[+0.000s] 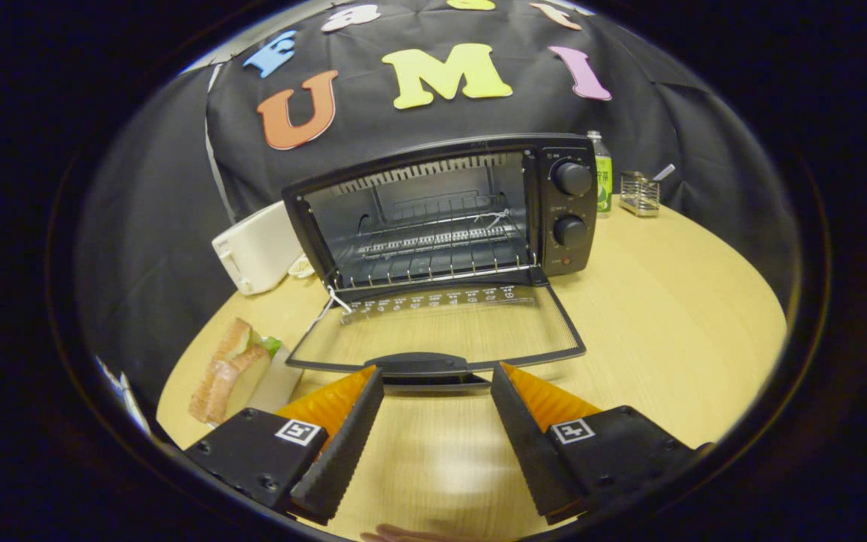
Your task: Open the toaster oven, put the food inside, and close the toaster oven door.
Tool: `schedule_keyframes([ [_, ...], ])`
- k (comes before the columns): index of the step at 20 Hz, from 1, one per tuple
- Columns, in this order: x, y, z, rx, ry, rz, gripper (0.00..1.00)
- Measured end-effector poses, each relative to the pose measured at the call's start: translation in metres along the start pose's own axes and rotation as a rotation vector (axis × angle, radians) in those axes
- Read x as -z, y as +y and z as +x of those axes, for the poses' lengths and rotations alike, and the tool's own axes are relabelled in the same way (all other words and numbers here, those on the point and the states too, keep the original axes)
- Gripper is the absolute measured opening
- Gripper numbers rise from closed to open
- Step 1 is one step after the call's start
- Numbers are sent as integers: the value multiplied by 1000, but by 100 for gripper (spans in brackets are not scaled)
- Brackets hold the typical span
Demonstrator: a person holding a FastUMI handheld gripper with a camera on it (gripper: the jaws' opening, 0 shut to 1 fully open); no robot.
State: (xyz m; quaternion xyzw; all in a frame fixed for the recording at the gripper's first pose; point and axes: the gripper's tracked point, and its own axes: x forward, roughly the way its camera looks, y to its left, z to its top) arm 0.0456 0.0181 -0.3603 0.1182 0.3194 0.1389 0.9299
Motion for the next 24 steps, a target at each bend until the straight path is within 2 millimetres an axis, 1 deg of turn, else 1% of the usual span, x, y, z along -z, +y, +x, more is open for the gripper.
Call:
schedule_keyframes([
  [2, -7, 28, -6, -164, 73, 97, 95],
  [5, -10, 64, -16, -366, 242, 224, 95],
  [6, -13, 74, -17, -415, 288, 237, 94],
  [7, -11, 82, -23, -460, 340, 236, 93],
  [8, -13, 93, -25, -506, 362, 252, 93],
  [10, -10, 117, -23, -570, 414, 282, 91],
  [11, -3, 125, -20, -577, 452, 284, 90],
  [12, 6, 129, -14, -559, 495, 267, 89],
  [13, 11, 130, -9, -539, 513, 251, 88],
  [14, 12, 132, -6, -525, 525, 232, 87],
  [15, 8, 136, -5, -530, 524, 226, 87],
  [16, 8, 141, -6, -528, 532, 217, 86],
  [18, 14, 151, -2, -525, 551, 211, 83],
  [20, 24, 157, 1, -501, 574, 204, 79],
  [22, 33, 160, 3, -471, 592, 211, 66],
  [24, 31, 163, 1, -465, 596, 244, 50],
])
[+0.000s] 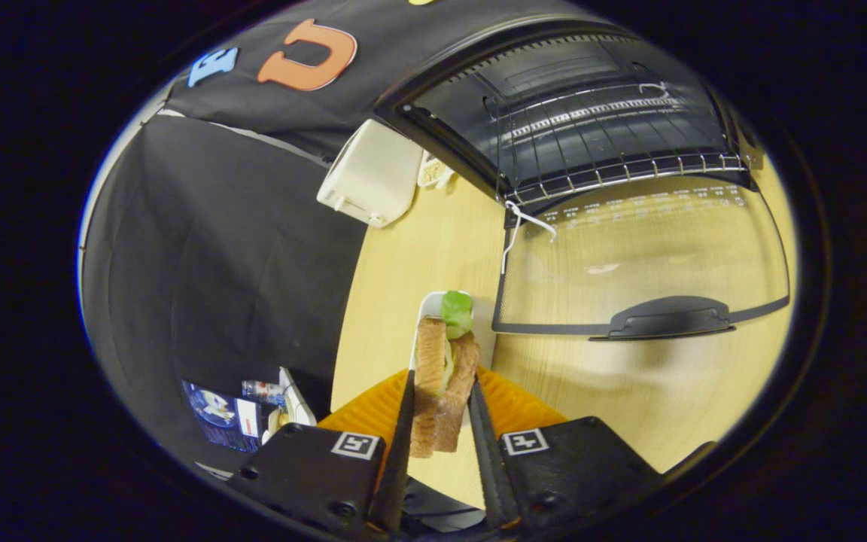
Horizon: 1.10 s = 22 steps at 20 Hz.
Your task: Open the toaster oven, put the food inside, and close the toaster oven door.
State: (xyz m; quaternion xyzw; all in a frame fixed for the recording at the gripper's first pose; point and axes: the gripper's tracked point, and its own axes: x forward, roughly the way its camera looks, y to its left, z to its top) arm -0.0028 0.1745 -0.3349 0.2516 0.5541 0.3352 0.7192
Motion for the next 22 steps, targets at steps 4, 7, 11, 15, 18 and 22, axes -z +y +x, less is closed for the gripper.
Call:
schedule_keyframes([
  [4, 1, 14, -11, -57, -20, 22, 39],
  [7, -1, 33, -28, -135, -41, 42, 39],
  [11, -16, 38, -54, -175, -86, 53, 39],
  [15, -46, 32, -83, -223, -168, 134, 39],
  [18, -75, 12, -95, -215, -253, 185, 39],
  [22, -122, -26, -106, -188, -441, 301, 39],
])
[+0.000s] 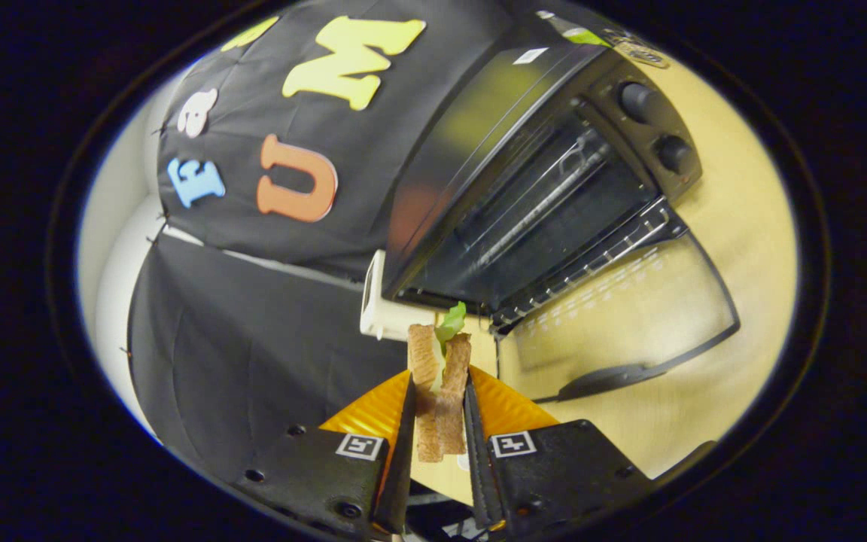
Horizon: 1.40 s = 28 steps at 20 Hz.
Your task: Open the toaster oven, put the food inside, and close the toaster oven door.
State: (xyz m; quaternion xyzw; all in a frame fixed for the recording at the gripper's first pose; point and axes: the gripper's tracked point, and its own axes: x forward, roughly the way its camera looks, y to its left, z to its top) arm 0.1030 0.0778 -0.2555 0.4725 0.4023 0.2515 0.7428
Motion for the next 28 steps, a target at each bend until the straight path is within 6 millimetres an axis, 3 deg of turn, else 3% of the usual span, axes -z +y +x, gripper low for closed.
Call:
schedule_keyframes([
  [2, -31, -2, -1, -21, -100, 31, 39],
  [5, -59, -8, 10, -39, -224, 76, 39],
  [9, -70, -20, 56, -19, -277, 80, 39],
  [11, -88, -22, 71, -38, -354, 78, 39],
  [14, -108, -40, 91, 15, -404, 32, 38],
  [16, -119, -49, 92, 5, -437, 26, 38],
  [20, -154, -64, 72, -9, -645, 61, 38],
  [24, -144, -59, 90, 7, -603, -24, 39],
  [28, -123, -64, 95, 156, -503, -205, 71],
])
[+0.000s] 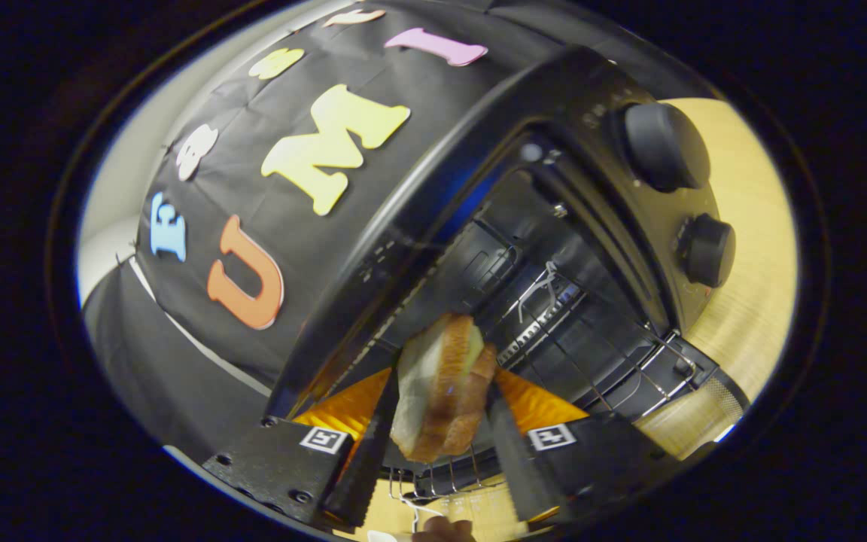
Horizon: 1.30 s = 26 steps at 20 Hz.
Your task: Open the toaster oven, put the food inside, and close the toaster oven door.
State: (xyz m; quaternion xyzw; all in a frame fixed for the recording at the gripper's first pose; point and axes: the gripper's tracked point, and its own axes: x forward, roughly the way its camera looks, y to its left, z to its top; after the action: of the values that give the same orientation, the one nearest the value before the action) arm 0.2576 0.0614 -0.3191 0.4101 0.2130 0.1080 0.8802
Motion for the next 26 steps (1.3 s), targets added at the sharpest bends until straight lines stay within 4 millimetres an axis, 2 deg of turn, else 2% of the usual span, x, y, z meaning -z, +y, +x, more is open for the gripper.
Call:
schedule_keyframes([
  [3, -4, -6, -12, 107, 21, -169, 92],
  [5, -23, -11, -25, 180, -48, -300, 99],
  [8, -40, -7, -30, 209, -69, -519, 100],
  [12, -38, 0, -59, 202, -58, -672, 100],
  [14, -40, -7, -77, 252, -60, -702, 100],
  [17, -15, -6, -110, 243, 9, -709, 100],
  [23, 52, -30, -164, 278, 43, -889, 100],
  [26, 82, -41, -180, 286, 42, -892, 100],
])
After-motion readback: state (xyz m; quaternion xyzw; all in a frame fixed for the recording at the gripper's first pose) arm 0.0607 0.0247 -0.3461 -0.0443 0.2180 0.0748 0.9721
